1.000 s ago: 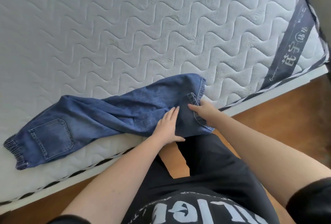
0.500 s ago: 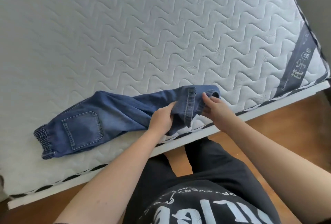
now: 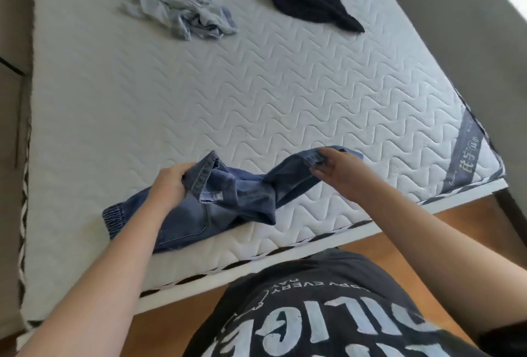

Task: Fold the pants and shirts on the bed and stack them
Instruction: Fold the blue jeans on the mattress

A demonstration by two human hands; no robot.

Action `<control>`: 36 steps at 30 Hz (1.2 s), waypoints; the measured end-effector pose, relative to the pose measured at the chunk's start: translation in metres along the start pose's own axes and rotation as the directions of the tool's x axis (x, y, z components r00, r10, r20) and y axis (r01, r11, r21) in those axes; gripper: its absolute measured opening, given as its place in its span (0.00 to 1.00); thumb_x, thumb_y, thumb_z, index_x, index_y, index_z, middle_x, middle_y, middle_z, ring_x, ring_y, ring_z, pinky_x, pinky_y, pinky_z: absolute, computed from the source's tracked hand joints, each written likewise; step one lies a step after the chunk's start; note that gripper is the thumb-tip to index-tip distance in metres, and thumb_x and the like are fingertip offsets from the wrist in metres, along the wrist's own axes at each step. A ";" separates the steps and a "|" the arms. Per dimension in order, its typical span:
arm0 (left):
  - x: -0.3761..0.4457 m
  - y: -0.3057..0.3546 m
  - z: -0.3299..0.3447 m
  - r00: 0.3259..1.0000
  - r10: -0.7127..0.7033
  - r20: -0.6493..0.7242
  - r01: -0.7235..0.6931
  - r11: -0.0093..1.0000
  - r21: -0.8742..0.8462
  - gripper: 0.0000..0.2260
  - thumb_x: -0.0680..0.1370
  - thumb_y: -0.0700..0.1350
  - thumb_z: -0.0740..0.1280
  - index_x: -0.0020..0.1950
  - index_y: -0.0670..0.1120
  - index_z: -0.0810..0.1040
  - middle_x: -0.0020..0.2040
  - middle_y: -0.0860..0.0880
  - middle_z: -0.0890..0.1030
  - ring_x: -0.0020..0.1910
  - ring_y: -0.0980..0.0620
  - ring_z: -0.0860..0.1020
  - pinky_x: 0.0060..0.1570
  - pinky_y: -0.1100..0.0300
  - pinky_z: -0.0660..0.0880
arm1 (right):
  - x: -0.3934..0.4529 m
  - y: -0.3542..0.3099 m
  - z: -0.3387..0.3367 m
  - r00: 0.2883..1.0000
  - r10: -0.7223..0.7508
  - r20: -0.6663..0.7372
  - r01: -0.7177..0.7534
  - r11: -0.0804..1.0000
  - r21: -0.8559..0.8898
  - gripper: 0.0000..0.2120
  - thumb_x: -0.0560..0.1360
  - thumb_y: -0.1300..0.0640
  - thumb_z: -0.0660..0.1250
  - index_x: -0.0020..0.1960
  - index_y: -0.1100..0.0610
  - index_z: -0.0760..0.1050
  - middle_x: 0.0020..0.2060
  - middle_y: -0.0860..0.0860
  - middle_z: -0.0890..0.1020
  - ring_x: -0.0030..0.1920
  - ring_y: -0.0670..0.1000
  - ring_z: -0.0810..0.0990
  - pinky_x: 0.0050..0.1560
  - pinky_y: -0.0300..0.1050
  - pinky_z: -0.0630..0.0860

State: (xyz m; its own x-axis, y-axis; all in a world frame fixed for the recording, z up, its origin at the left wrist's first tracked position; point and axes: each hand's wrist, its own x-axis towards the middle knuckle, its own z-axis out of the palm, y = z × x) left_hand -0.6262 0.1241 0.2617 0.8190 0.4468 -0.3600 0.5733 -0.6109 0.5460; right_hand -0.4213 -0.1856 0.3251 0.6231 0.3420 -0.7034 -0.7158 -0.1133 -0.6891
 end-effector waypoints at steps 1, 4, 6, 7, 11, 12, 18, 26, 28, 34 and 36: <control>0.000 0.000 -0.008 1.000 -0.005 0.015 0.005 1.000 0.000 0.27 0.73 0.30 0.62 0.66 0.53 0.79 0.54 0.47 0.83 0.55 0.47 0.80 0.52 0.58 0.73 | -0.005 -0.003 0.013 1.000 0.018 0.004 -0.018 1.000 0.006 0.06 0.81 0.60 0.62 0.55 0.62 0.74 0.47 0.55 0.80 0.42 0.51 0.83 0.44 0.41 0.81; 0.009 0.013 -0.024 0.998 0.065 0.007 -0.065 0.998 -0.002 0.32 0.72 0.28 0.59 0.73 0.51 0.72 0.68 0.45 0.76 0.66 0.47 0.74 0.65 0.61 0.66 | -0.016 -0.008 0.049 0.996 0.071 0.053 -0.076 0.993 0.095 0.06 0.82 0.62 0.59 0.51 0.62 0.74 0.47 0.57 0.80 0.44 0.53 0.83 0.43 0.44 0.83; 0.014 0.042 -0.025 0.989 0.151 -0.001 -0.151 0.988 -0.036 0.31 0.74 0.31 0.61 0.75 0.51 0.69 0.71 0.47 0.73 0.69 0.49 0.71 0.65 0.65 0.62 | -0.023 -0.013 0.068 0.991 0.077 0.109 -0.094 0.981 0.169 0.08 0.83 0.64 0.55 0.52 0.63 0.73 0.49 0.60 0.80 0.45 0.56 0.84 0.44 0.45 0.83; 0.014 0.060 -0.023 0.978 0.205 0.026 -0.203 0.977 -0.066 0.30 0.75 0.35 0.64 0.76 0.53 0.67 0.72 0.49 0.71 0.70 0.51 0.70 0.65 0.65 0.61 | -0.027 -0.016 0.076 0.990 0.069 0.125 -0.090 0.981 0.170 0.09 0.83 0.65 0.55 0.53 0.63 0.74 0.50 0.61 0.81 0.44 0.56 0.85 0.43 0.45 0.84; 0.019 0.130 -0.005 0.902 0.415 0.121 -0.378 0.893 -0.245 0.35 0.73 0.49 0.75 0.77 0.56 0.63 0.69 0.58 0.72 0.66 0.60 0.70 0.64 0.66 0.66 | -0.040 -0.032 0.094 0.986 -0.026 0.163 0.006 0.993 0.121 0.05 0.82 0.62 0.62 0.54 0.62 0.75 0.46 0.58 0.85 0.42 0.54 0.87 0.38 0.41 0.82; 0.022 0.142 -0.002 0.896 0.433 0.101 -0.388 0.872 -0.299 0.31 0.73 0.49 0.75 0.74 0.55 0.68 0.65 0.57 0.76 0.63 0.59 0.74 0.60 0.69 0.69 | -0.043 -0.037 0.095 0.980 -0.058 0.189 0.038 0.994 0.105 0.05 0.82 0.62 0.61 0.54 0.61 0.75 0.45 0.57 0.86 0.43 0.53 0.87 0.40 0.41 0.82; 0.043 0.189 -0.013 0.850 0.526 0.019 -0.490 0.804 -0.337 0.12 0.82 0.41 0.62 0.61 0.52 0.79 0.53 0.54 0.83 0.51 0.57 0.79 0.49 0.71 0.72 | -0.059 -0.070 0.056 0.963 -0.258 0.074 0.262 0.964 -0.049 0.08 0.80 0.54 0.66 0.53 0.59 0.78 0.46 0.59 0.86 0.48 0.55 0.86 0.49 0.46 0.83; 0.054 0.257 -0.027 0.786 0.600 0.150 -0.525 0.775 -0.352 0.07 0.82 0.45 0.63 0.56 0.53 0.79 0.48 0.60 0.81 0.48 0.63 0.79 0.51 0.63 0.74 | -0.048 -0.043 -0.022 0.750 -0.653 -0.106 0.360 0.538 -0.762 0.42 0.66 0.46 0.79 0.74 0.45 0.61 0.69 0.51 0.68 0.66 0.51 0.71 0.65 0.47 0.72; 0.052 0.271 -0.027 0.740 0.647 0.183 -0.574 0.750 -0.328 0.12 0.82 0.43 0.63 0.45 0.60 0.78 0.39 0.66 0.80 0.40 0.69 0.77 0.45 0.65 0.71 | -0.039 -0.040 -0.035 0.769 -0.631 -0.107 0.273 0.475 -0.837 0.52 0.65 0.42 0.79 0.79 0.45 0.49 0.77 0.50 0.56 0.76 0.53 0.59 0.74 0.57 0.61; 0.050 0.295 -0.027 0.665 0.693 0.278 -0.618 0.720 -0.316 0.12 0.80 0.44 0.67 0.42 0.61 0.82 0.37 0.60 0.81 0.37 0.64 0.77 0.42 0.60 0.73 | -0.027 -0.045 -0.063 0.829 -0.543 0.132 0.321 0.269 -0.908 0.51 0.64 0.40 0.78 0.78 0.42 0.52 0.79 0.49 0.54 0.78 0.56 0.53 0.75 0.63 0.55; 0.053 0.299 -0.024 0.657 0.693 0.297 -0.602 0.719 -0.348 0.05 0.79 0.44 0.67 0.48 0.49 0.83 0.42 0.48 0.83 0.40 0.57 0.78 0.47 0.54 0.76 | -0.023 -0.042 -0.063 0.826 -0.544 0.152 0.374 0.326 -0.868 0.45 0.65 0.45 0.79 0.75 0.46 0.60 0.75 0.51 0.65 0.74 0.56 0.63 0.72 0.58 0.63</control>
State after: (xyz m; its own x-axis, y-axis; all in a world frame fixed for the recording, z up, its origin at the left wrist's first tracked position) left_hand -0.4120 -0.0199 0.4239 0.9425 -0.3241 -0.0822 -0.0892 -0.4806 0.8724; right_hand -0.3856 -0.2479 0.3593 0.8555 0.4856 -0.1797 0.2737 -0.7187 -0.6392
